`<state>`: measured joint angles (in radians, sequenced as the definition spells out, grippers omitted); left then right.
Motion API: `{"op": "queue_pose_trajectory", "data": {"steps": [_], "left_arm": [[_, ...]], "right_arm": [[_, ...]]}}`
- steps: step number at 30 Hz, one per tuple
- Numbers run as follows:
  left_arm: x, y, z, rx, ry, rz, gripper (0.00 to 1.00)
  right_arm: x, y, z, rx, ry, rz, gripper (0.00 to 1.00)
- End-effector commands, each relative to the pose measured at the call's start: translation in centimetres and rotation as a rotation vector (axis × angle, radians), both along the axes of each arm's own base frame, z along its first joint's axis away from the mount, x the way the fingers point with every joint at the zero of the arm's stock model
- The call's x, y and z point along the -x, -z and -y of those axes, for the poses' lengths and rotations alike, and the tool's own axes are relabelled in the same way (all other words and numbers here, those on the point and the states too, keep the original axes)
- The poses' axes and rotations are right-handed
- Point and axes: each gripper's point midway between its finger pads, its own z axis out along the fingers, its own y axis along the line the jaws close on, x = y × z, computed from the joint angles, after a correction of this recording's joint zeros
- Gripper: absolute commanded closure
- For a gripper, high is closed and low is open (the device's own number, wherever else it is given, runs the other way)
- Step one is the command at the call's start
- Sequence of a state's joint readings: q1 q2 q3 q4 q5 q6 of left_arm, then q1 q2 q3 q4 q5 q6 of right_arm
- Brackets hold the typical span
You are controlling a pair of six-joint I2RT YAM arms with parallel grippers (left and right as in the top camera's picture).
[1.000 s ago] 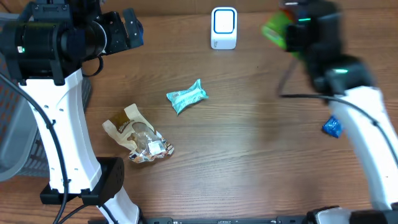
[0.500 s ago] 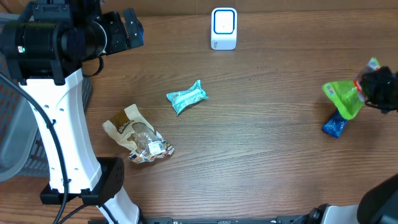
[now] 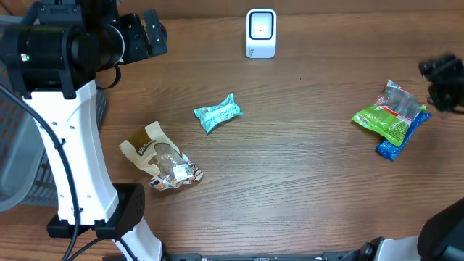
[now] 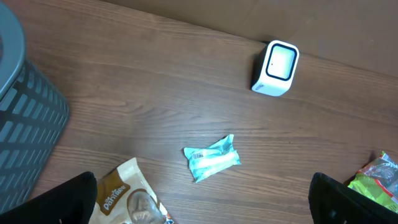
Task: Scan the item barcode
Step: 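Move the green packet to the right table edge and release it, then reach the right gripper to the teal wipes pack and grasp it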
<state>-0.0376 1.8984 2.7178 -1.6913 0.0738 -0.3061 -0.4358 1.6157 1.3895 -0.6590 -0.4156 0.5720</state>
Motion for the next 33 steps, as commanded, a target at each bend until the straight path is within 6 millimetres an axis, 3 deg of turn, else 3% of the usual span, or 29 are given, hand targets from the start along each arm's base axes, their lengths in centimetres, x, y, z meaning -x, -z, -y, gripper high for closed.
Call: {"op": "queue_pose_trajectory", "data": {"steps": [1, 2, 5, 6, 10, 11, 15, 16, 20, 26, 33], "left_arm": [[0.0, -0.1, 0.0, -0.014, 0.014, 0.005, 0.0], [0.0, -0.1, 0.0, -0.014, 0.014, 0.005, 0.0], [0.0, -0.1, 0.0, -0.014, 0.014, 0.005, 0.0], [0.0, -0.1, 0.0, -0.014, 0.014, 0.005, 0.0], [0.0, -0.1, 0.0, -0.014, 0.014, 0.005, 0.0], [0.0, -0.1, 0.0, -0.014, 0.014, 0.005, 0.0], [0.0, -0.1, 0.0, -0.014, 0.014, 0.005, 0.0], [0.0, -0.1, 0.0, -0.014, 0.014, 0.005, 0.0], [0.0, -0.1, 0.0, -0.014, 0.014, 0.005, 0.0], [0.0, -0.1, 0.0, -0.014, 0.014, 0.005, 0.0], [0.0, -0.1, 0.0, -0.014, 0.014, 0.005, 0.0]], "right_arm": [[-1.9, -4.3, -8.5, -0.057, -0.313, 0.17, 0.15], [-2.2, -4.2, -9.9, -0.049, -0.352, 0.176, 0.13], [-3.6, -2.3, -18.3, -0.032, -0.533, 0.169, 0.12], [-3.8, -1.6, -20.2, -0.022, -0.564, 0.16, 0.12], [-4.7, 3.8, -29.2, 0.061, -0.691, 0.104, 0.18], [-4.7, 4.8, -30.5, 0.07, -0.712, 0.097, 0.19], [-3.0, 11.2, -38.6, 0.243, -1.04, 0.153, 0.2], [-2.5, 12.7, -39.7, 0.261, -1.083, 0.146, 0.2], [-1.7, 16.9, -41.0, 0.274, -1.132, 0.093, 0.21], [-0.6, 19.0, -42.4, 0.182, -1.204, 0.084, 0.35], [-0.2, 18.2, -43.5, 0.12, -1.259, 0.139, 0.35]]}}
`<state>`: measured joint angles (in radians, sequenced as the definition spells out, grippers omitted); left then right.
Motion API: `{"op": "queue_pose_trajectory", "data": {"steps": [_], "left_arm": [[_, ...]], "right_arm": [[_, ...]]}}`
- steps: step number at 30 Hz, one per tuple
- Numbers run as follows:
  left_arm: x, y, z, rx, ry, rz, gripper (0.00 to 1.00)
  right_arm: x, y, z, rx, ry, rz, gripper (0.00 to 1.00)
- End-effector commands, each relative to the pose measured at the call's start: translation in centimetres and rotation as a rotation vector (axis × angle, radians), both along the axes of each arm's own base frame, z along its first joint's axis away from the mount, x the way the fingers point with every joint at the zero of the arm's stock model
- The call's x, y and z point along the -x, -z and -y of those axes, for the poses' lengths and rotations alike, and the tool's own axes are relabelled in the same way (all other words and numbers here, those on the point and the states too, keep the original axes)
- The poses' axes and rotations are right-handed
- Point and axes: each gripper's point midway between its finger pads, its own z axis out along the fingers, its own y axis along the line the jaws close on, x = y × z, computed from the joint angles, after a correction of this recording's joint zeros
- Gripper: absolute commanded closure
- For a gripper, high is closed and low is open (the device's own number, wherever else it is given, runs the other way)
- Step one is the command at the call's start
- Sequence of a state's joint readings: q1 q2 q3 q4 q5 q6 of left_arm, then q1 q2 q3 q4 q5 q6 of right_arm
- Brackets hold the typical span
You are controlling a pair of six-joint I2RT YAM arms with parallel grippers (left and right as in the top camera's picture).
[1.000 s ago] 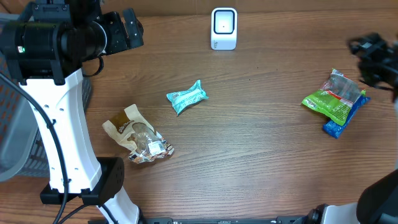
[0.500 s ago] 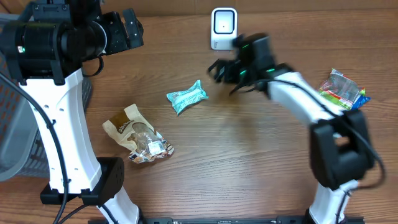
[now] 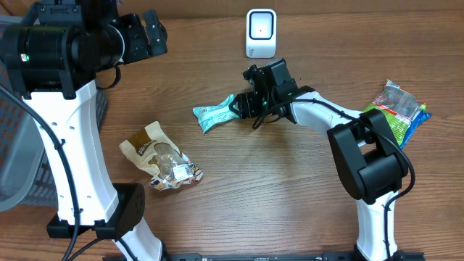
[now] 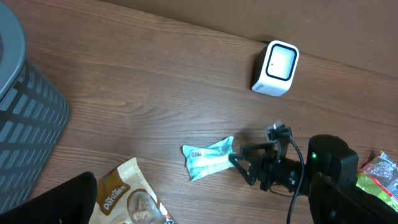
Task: Scan the item barcode
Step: 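Reach the right gripper to the teal wipes pack and grasp it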
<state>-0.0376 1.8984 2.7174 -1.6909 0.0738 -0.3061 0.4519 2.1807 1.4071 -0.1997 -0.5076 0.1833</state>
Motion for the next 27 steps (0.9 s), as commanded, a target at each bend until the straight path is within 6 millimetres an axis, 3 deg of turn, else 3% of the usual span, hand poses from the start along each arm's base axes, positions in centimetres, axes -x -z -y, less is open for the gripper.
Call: {"op": "queue_pose_trajectory", "data": {"steps": [1, 8, 11, 16, 18, 22, 24, 25, 27], "left_arm": [[0.0, -0.1, 0.0, -0.014, 0.014, 0.005, 0.0], [0.0, -0.1, 0.0, -0.014, 0.014, 0.005, 0.0], [0.0, -0.1, 0.0, -0.014, 0.014, 0.005, 0.0], [0.0, -0.1, 0.0, -0.014, 0.014, 0.005, 0.0], [0.0, -0.1, 0.0, -0.014, 0.014, 0.005, 0.0], [0.0, -0.1, 0.0, -0.014, 0.014, 0.005, 0.0], [0.0, -0.1, 0.0, -0.014, 0.014, 0.005, 0.0], [0.0, -0.1, 0.0, -0.014, 0.014, 0.005, 0.0], [0.0, -0.1, 0.0, -0.014, 0.014, 0.005, 0.0]], "right_arm": [[0.4, -0.6, -1.1, -0.058, -0.075, 0.014, 0.32], [1.2, 0.9, -2.1, -0.036, -0.11, 0.017, 0.35], [1.4, 1.3, -2.0, -0.032, -0.111, 0.006, 0.49], [1.4, 1.5, -1.8, -0.026, -0.107, -0.005, 0.96], [1.4, 1.4, -0.8, -0.029, -0.094, -0.034, 0.96], [1.0, -2.8, 2.3, -0.178, -0.097, -0.106, 0.96], [0.7, -6.6, 5.1, -0.307, -0.094, -0.137, 0.96], [0.7, -7.0, 5.7, -0.32, -0.087, -0.146, 0.96], [0.5, -8.0, 8.8, -0.333, -0.022, -0.194, 0.96]]}}
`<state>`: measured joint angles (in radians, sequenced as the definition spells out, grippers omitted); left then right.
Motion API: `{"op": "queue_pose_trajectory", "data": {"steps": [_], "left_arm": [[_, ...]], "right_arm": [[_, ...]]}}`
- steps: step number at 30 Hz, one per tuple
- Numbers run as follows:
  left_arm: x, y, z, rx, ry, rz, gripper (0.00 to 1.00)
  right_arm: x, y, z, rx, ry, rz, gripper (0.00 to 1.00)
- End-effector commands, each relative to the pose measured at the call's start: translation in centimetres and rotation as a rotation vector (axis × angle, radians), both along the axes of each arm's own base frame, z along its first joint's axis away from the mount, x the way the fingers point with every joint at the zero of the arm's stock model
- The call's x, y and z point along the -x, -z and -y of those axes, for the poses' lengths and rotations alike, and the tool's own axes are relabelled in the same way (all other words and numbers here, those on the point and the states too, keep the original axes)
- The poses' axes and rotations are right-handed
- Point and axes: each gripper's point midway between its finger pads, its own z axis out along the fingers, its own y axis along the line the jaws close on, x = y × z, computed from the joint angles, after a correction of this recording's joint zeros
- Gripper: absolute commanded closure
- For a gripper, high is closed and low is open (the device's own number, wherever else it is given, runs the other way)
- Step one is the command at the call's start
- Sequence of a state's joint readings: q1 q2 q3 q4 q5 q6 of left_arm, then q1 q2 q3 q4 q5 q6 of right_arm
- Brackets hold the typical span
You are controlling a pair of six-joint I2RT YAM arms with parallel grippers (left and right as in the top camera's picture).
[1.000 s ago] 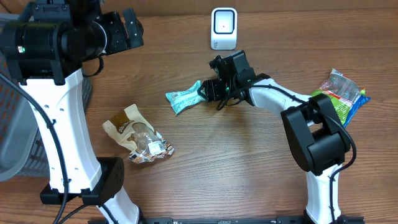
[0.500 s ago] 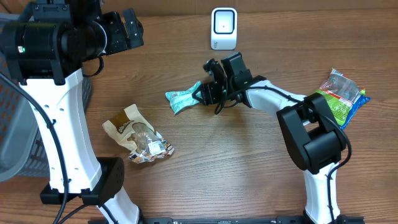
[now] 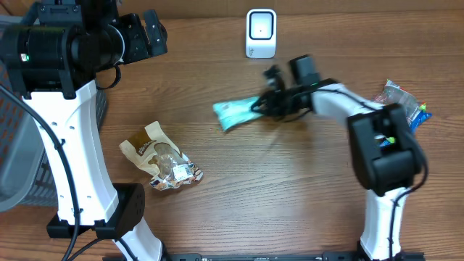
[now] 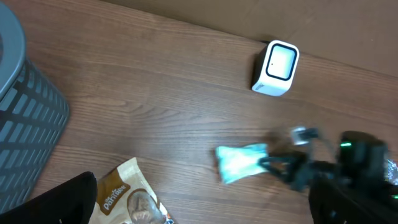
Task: Scan the item barcode
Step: 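Reach the right gripper to the teal wipes pack and grasp it, then lift the teal wipes pack and carry it to the scanner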
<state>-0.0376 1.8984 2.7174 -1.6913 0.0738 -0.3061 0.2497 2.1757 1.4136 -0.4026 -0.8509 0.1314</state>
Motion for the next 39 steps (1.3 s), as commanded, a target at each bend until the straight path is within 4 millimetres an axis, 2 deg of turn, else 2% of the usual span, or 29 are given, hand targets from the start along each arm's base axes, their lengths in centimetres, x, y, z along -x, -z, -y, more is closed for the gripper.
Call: {"op": "queue_pose_trajectory", "data": {"steps": [1, 3, 6, 11, 12, 14, 15, 19, 21, 26, 28, 29, 32, 35, 36, 39], "left_arm": [[0.0, -0.1, 0.0, -0.014, 0.014, 0.005, 0.0], [0.0, -0.1, 0.0, -0.014, 0.014, 0.005, 0.0], [0.0, -0.1, 0.0, -0.014, 0.014, 0.005, 0.0], [0.0, -0.1, 0.0, -0.014, 0.014, 0.005, 0.0], [0.0, -0.1, 0.0, -0.014, 0.014, 0.005, 0.0], [0.0, -0.1, 0.0, -0.014, 0.014, 0.005, 0.0], [0.0, -0.1, 0.0, -0.014, 0.014, 0.005, 0.0], [0.0, -0.1, 0.0, -0.014, 0.014, 0.005, 0.0], [0.0, -0.1, 0.0, -0.014, 0.014, 0.005, 0.0], [0.0, -0.1, 0.0, -0.014, 0.014, 0.005, 0.0], [0.0, -0.1, 0.0, -0.014, 0.014, 0.005, 0.0], [0.0, -0.1, 0.0, -0.014, 0.014, 0.005, 0.0], [0.0, -0.1, 0.0, -0.014, 0.014, 0.005, 0.0], [0.0, -0.1, 0.0, -0.014, 0.014, 0.005, 0.0], [0.0, -0.1, 0.0, -0.014, 0.014, 0.005, 0.0], [0.0, -0.1, 0.0, -0.014, 0.014, 0.005, 0.0]], "right_arm": [[-0.4, -6.5, 3.7, -0.124, 0.037, 0.018, 0.96], [-0.1, -6.8, 5.4, -0.124, 0.052, -0.002, 0.96], [0.3, -9.5, 6.5, -0.21, 0.035, 0.029, 0.96], [-1.0, -13.1, 7.8, -0.15, 0.065, 0.208, 0.96], [-1.9, -14.3, 8.3, -0.087, 0.108, 0.274, 0.96], [-2.3, -15.9, 8.5, -0.039, 0.139, 0.341, 0.96], [-2.4, -18.0, 8.6, -0.007, 0.158, 0.42, 0.96], [-1.9, -21.3, 9.0, 0.032, 0.191, 0.516, 0.96], [-1.7, -22.0, 9.0, 0.031, 0.193, 0.533, 0.96], [-2.7, -21.5, 9.3, 0.106, 0.25, 0.547, 0.96], [-4.5, -20.6, 10.4, 0.27, 0.404, 0.563, 0.96], [-5.4, -20.4, 11.0, 0.405, 0.501, 0.607, 0.96], [-6.6, -21.3, 11.5, 0.629, 0.639, 0.739, 0.96], [-7.5, -22.8, 10.3, 0.802, 0.669, 0.912, 0.96], [-8.2, -23.0, 9.1, 0.863, 0.629, 0.997, 0.96], [-10.1, -22.0, 7.2, 1.014, 0.498, 1.156, 0.96]]}}
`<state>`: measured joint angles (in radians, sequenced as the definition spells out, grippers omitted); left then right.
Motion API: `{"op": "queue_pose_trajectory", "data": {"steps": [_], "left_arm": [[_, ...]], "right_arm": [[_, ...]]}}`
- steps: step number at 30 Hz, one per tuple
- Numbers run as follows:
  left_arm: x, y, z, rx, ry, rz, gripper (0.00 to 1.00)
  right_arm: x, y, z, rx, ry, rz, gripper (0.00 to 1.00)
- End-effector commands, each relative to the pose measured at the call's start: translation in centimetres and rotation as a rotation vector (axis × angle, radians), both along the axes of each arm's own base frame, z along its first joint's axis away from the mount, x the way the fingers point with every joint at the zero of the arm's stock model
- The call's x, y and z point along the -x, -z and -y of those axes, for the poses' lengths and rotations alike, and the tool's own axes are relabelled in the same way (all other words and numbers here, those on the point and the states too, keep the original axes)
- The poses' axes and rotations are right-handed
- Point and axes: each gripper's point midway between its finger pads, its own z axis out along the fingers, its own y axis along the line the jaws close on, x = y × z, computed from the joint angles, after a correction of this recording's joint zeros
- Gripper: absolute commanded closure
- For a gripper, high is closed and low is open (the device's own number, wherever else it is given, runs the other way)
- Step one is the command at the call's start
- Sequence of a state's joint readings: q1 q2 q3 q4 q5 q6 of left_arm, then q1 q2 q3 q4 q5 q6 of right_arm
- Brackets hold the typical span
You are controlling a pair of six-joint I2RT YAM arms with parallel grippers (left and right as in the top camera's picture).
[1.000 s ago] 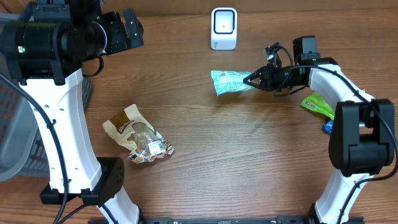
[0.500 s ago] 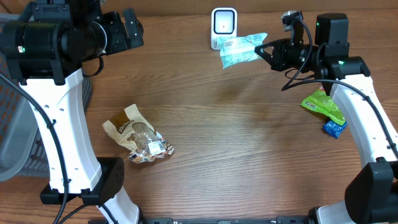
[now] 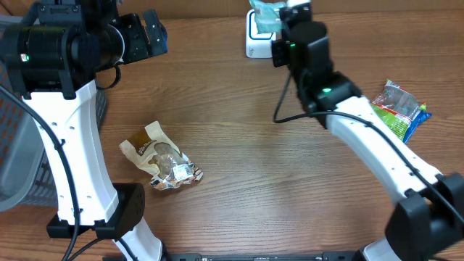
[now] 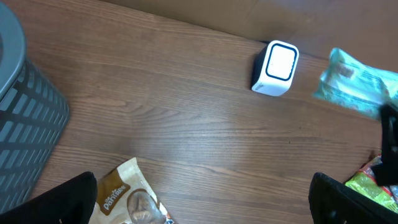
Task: Scan the item barcode
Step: 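Lift the teal wipes pack and carry it to the scanner, then hold the wipes pack against the scanner face, turning it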
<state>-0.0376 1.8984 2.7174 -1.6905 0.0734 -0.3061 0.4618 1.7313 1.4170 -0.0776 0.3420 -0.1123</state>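
Note:
A teal packet (image 3: 263, 16) is held over the white barcode scanner (image 3: 254, 48) at the far edge of the table, with my right gripper (image 3: 278, 17) shut on it. In the left wrist view the teal packet (image 4: 356, 83) hangs in the air to the right of the scanner (image 4: 275, 68), and the dark right gripper (image 4: 389, 134) shows below it. My left gripper (image 3: 151, 32) stays raised at the far left, its fingers (image 4: 73, 200) wide open with nothing between them.
A brown snack bag (image 3: 159, 158) lies at the left of the table. Green and blue packets (image 3: 395, 112) lie at the right edge. A grey slatted bin (image 4: 25, 124) stands off the table's left side.
My right gripper has moved with the teal packet from mid-table, just right of centre, up and back to the scanner. The left arm has not moved.
The teal packet lay at mid-table with my right gripper far off by the right-hand packets. Then the right gripper was at the packet's right end. Then the packet had shifted right in its hold, and now it hangs at the scanner.

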Motion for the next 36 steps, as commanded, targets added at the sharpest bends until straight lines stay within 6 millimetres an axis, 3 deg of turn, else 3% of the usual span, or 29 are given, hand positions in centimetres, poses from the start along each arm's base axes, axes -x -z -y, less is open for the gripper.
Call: {"op": "queue_pose_trajectory", "data": {"steps": [1, 5, 13, 26, 31, 36], "left_arm": [[0.0, -0.1, 0.0, -0.014, 0.014, 0.005, 0.0], [0.0, -0.1, 0.0, -0.014, 0.014, 0.005, 0.0], [0.0, -0.1, 0.0, -0.014, 0.014, 0.005, 0.0], [0.0, -0.1, 0.0, -0.014, 0.014, 0.005, 0.0], [0.0, -0.1, 0.0, -0.014, 0.014, 0.005, 0.0], [0.0, -0.1, 0.0, -0.014, 0.014, 0.005, 0.0]], "right_arm": [[-2.2, 2.0, 1.9, 0.368, 0.104, 0.06, 0.96], [-4.7, 3.1, 2.6, 0.577, 0.189, 0.152, 0.96], [-7.3, 6.9, 0.3, 0.842, 0.089, 0.246, 0.96], [-7.9, 8.8, -1.3, 0.94, -0.007, 0.288, 0.96], [-8.2, 11.1, -1.6, 1.153, -0.078, 0.257, 0.96], [-8.2, 10.3, -1.8, 1.163, -0.074, 0.294, 0.96]]}}
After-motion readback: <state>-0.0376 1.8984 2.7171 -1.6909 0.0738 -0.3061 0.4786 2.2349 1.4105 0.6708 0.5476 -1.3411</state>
